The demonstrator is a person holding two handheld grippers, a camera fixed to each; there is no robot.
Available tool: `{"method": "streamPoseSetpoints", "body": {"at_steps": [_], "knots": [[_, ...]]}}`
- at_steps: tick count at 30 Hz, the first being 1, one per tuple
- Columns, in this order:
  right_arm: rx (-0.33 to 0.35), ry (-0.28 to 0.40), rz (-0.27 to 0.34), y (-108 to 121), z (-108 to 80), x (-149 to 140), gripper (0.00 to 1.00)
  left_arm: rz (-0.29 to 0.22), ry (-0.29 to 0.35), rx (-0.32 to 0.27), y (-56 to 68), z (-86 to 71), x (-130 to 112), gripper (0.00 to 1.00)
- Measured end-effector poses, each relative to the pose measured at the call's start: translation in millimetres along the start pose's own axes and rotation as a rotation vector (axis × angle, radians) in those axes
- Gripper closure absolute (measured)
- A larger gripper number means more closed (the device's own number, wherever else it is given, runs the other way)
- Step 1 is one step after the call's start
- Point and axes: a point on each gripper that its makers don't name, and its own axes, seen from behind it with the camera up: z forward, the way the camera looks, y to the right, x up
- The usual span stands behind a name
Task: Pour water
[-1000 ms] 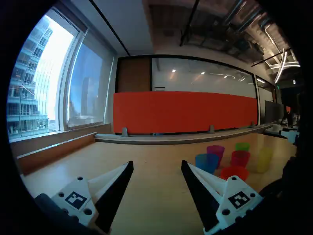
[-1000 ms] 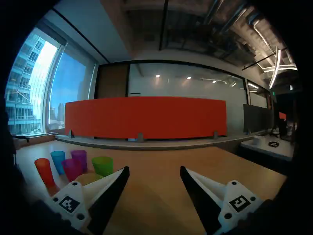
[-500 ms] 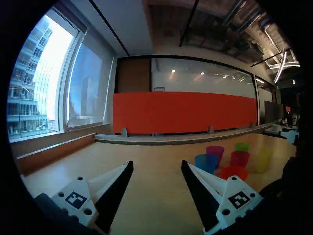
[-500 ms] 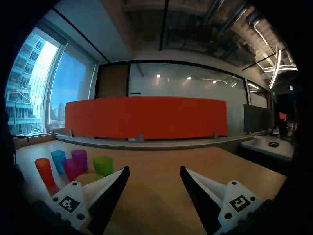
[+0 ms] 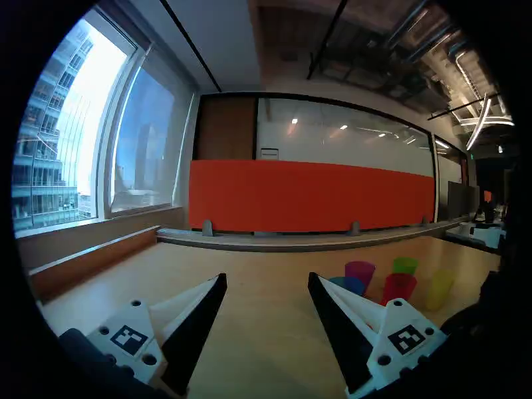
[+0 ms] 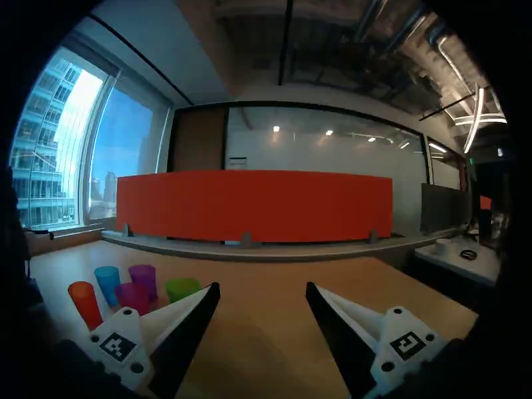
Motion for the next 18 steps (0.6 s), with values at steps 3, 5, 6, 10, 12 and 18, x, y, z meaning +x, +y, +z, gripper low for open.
{"method": "streamPoseSetpoints", "body": {"at_steps": [3, 5, 6, 10, 12, 18], "knots": [[0.007, 0.001, 0.003, 0, 0.7, 14, 0.00, 0.003, -0.009, 0.000, -0.1, 2.0, 6, 0.10], [0.011, 0.000, 0.006, 0, 1.3, 23, 0.00, 0.006, -0.014, -0.001, -0.2, 3.8, 11, 0.10], [0.011, -0.002, 0.006, 0, 1.9, 27, 0.00, 0.009, -0.014, -0.001, -0.3, 4.6, 14, 0.10], [0.011, -0.008, 0.006, 3, 4.4, 44, 0.00, 0.021, -0.017, 0.000, -1.0, 7.8, 27, 0.10], [0.009, -0.008, 0.004, 5, 5.7, 53, 0.00, 0.024, -0.020, 0.001, -1.7, 9.8, 34, 0.10], [0.005, -0.002, -0.001, 9, 11.0, 79, 0.00, 0.023, -0.022, 0.002, -3.3, 17.5, 59, 0.10]]}}
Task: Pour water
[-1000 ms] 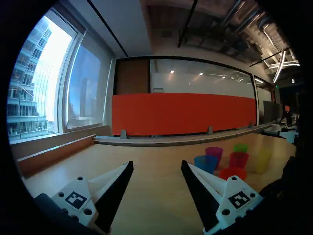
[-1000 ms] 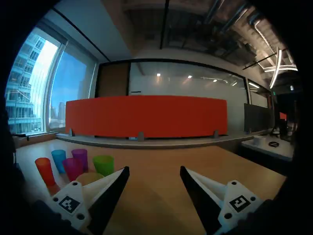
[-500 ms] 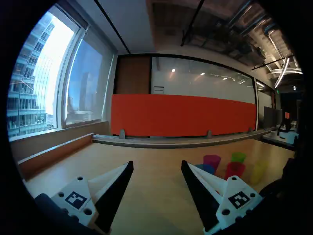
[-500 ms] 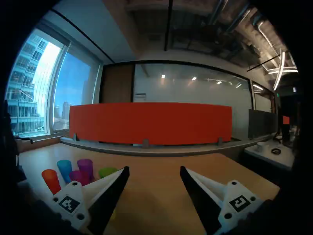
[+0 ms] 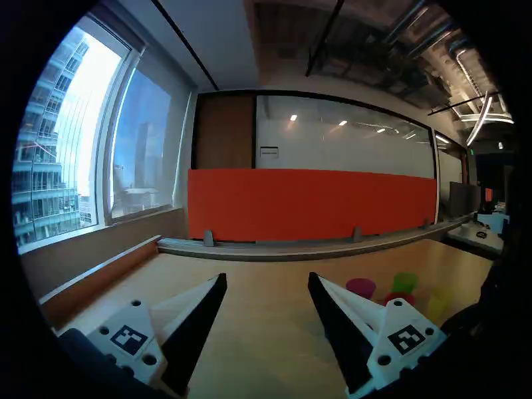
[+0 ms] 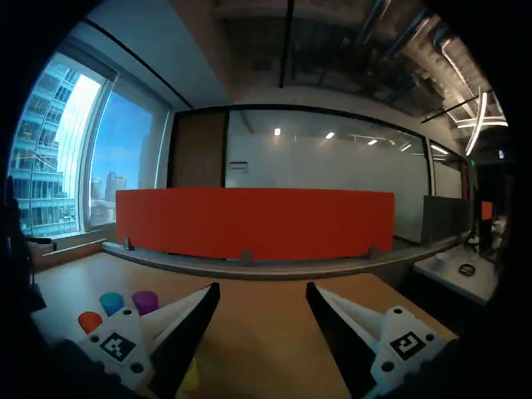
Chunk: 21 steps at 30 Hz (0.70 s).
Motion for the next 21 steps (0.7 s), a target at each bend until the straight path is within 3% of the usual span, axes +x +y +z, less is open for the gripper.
{"method": "streamPoseSetpoints", "body": {"at_steps": [8, 14, 21], "knots": [[0.011, 0.005, 0.003, 0, 7.8, 28, 0.00, 0.010, 0.017, 0.002, -0.3, 7.9, 48, 0.10], [0.013, -0.011, -0.001, 2, 13.7, 45, 0.00, 0.013, 0.025, -0.019, 6.9, 15.1, 81, 0.10], [0.025, -0.013, -0.011, 0, 19.1, 68, 0.00, -0.006, 0.017, -0.056, 16.5, 22.9, 103, 0.10]]}}
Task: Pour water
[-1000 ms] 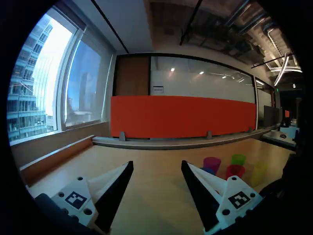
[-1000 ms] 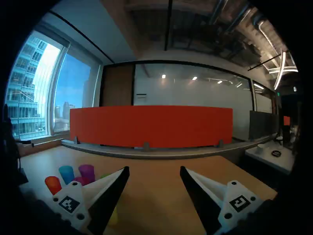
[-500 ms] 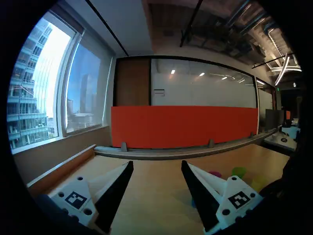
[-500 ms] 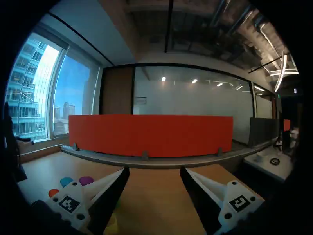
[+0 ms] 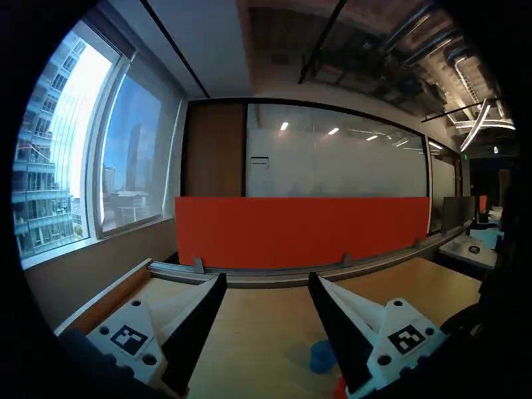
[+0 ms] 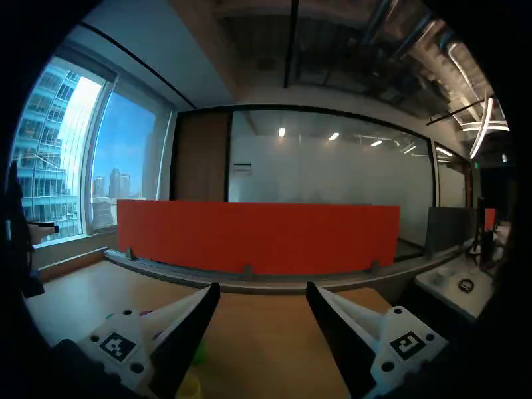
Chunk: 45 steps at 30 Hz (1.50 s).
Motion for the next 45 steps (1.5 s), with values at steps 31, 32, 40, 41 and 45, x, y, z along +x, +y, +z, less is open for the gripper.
{"method": "streamPoseSetpoints", "body": {"at_steps": [31, 32, 40, 41, 45], "knots": [[0.436, 0.002, -0.033, -86, 3.5, 22, 0.00, 0.022, -0.019, -0.375, 71.9, 18.1, 7, 0.10], [0.449, 0.002, -0.034, -89, 2.8, 23, 0.00, 0.021, -0.021, -0.381, 72.6, 18.6, 7, 0.10], [0.489, -0.033, -0.057, -100, 6.8, 16, 0.00, 0.055, -0.066, -0.411, 74.6, 24.8, -11, 0.10], [0.494, -0.040, -0.062, -101, 7.3, 15, 0.00, 0.062, -0.074, -0.414, 75.0, 25.4, -14, 0.10], [0.521, -0.085, -0.092, -107, 9.1, 4, 0.00, 0.098, -0.102, -0.432, 77.5, 27.3, -25, 0.09]]}}
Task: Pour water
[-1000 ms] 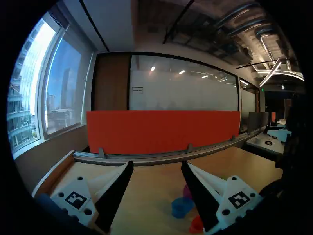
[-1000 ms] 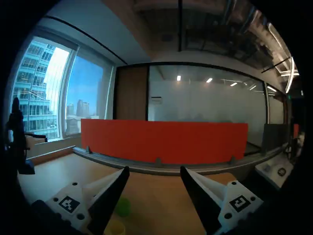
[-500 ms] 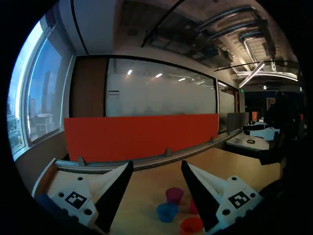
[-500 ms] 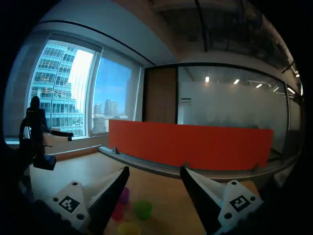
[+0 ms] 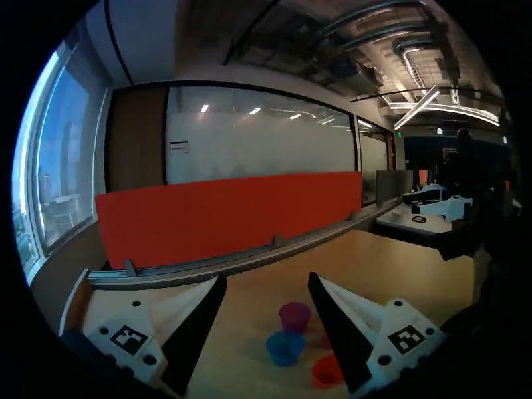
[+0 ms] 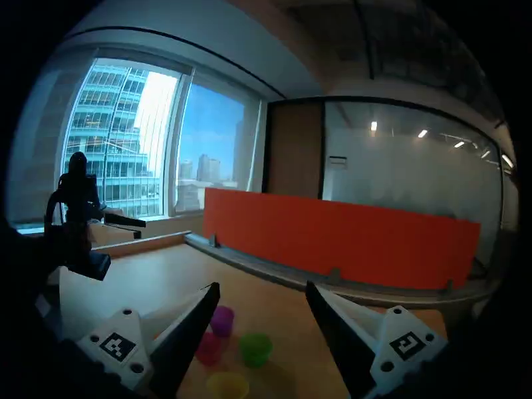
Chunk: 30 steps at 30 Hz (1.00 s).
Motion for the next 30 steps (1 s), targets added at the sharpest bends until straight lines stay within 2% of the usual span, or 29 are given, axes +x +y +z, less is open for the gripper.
{"method": "streamPoseSetpoints", "body": {"at_steps": [8, 17, 30], "knots": [[0.068, -0.089, -0.012, -10, 8.6, -14, 0.00, 0.023, -0.047, -0.050, 7.9, 5.0, -14, 0.09], [0.095, -0.131, -0.038, -11, 16.6, -23, 0.00, 0.002, -0.076, -0.099, 13.1, 12.8, -24, 0.09], [0.120, -0.193, -0.035, -8, 38.2, -55, 0.00, 0.012, -0.141, -0.145, 18.7, 30.3, -62, 0.09]]}}
